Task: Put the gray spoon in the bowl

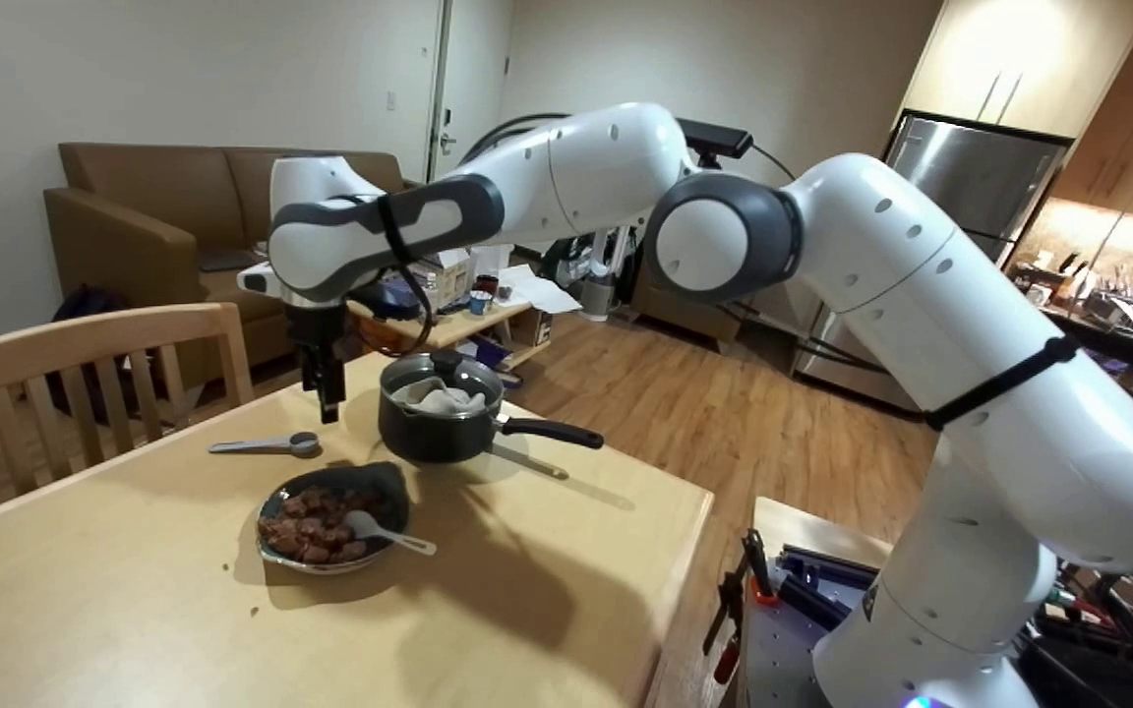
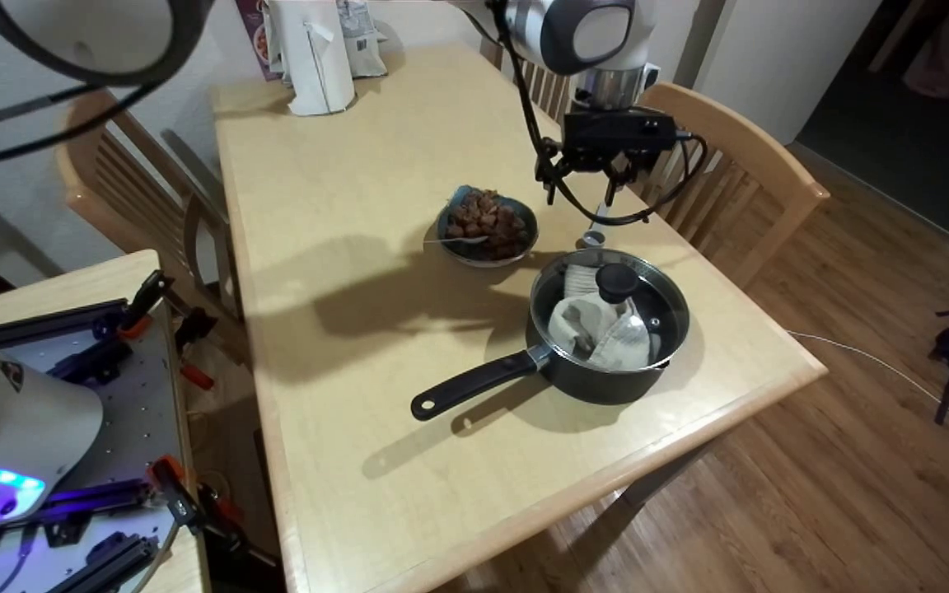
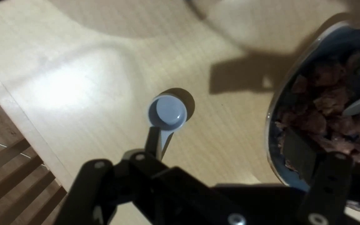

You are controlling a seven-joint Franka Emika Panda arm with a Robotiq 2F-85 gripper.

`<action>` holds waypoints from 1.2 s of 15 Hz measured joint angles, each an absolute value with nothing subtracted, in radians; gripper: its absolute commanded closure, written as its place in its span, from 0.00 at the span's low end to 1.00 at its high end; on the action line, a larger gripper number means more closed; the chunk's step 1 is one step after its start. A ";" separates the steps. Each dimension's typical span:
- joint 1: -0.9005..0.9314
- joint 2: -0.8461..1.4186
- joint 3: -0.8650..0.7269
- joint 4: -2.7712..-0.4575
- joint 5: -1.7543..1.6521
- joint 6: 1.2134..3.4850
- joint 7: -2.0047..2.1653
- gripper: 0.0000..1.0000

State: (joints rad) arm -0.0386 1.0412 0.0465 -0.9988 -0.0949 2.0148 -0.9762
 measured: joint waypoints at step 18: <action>-0.006 1.250 0.060 -0.750 -0.103 2.006 -1.063 0.00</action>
State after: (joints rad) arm -0.0057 1.2495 0.0601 -0.7497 -0.1031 2.0057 -1.0626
